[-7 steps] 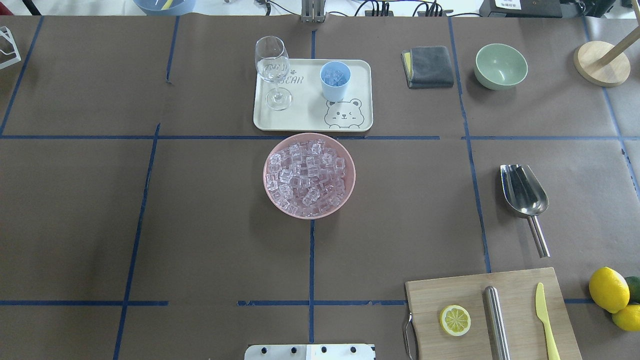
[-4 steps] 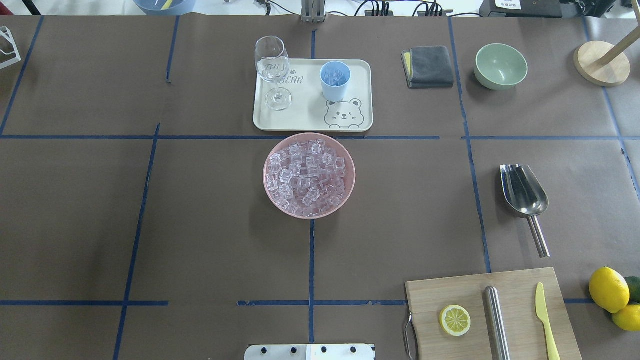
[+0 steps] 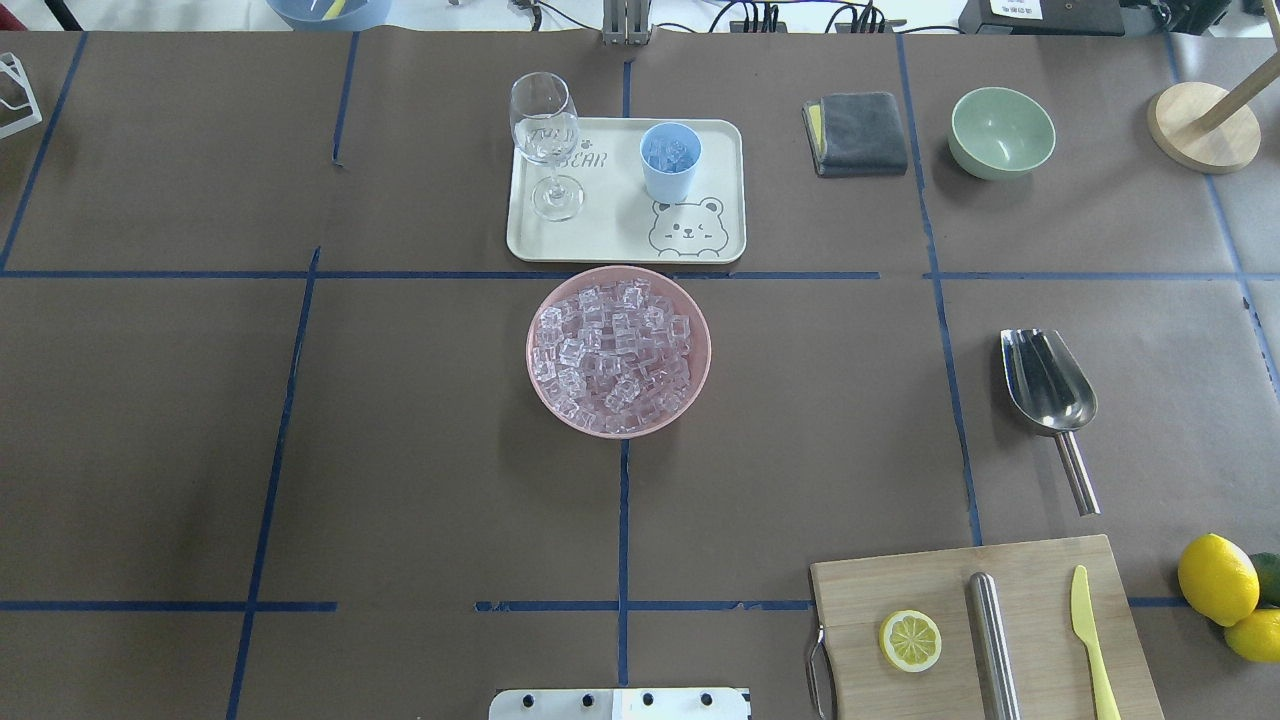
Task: Put ice in cup with scoop
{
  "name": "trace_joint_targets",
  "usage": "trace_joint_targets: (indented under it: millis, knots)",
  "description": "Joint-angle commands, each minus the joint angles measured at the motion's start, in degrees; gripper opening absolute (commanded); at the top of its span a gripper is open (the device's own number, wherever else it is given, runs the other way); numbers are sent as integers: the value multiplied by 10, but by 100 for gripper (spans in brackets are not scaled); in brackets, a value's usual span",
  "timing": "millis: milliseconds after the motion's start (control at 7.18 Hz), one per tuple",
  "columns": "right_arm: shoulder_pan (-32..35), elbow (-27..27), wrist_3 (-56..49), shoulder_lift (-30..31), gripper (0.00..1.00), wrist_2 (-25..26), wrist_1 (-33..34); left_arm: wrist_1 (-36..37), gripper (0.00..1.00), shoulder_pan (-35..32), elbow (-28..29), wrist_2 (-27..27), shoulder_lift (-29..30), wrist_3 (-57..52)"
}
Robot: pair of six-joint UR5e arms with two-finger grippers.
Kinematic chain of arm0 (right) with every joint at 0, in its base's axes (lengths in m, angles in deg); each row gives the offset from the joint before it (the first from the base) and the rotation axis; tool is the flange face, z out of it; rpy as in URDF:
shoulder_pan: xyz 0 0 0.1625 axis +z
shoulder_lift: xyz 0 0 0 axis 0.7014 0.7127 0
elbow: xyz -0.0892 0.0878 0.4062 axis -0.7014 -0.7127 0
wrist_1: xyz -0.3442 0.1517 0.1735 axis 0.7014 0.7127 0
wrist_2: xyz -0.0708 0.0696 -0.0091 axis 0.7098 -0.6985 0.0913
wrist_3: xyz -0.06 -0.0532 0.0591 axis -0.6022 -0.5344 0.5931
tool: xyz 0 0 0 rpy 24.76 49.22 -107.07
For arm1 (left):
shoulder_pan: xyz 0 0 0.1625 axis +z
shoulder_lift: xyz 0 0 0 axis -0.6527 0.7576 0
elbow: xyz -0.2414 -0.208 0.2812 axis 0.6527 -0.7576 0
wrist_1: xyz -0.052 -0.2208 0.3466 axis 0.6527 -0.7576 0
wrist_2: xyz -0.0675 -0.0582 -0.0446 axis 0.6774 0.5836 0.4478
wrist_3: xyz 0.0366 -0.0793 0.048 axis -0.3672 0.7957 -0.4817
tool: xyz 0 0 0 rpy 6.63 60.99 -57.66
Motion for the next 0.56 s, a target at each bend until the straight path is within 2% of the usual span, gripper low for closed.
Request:
trace_joint_targets:
  millis: [0,418]
  knots:
    - [0,-1,33,0,100,-1,-1,0,100,0,0,0,0,0]
    - [0,-2,40,3,100,-1,-1,0,100,0,2,0,0,-1]
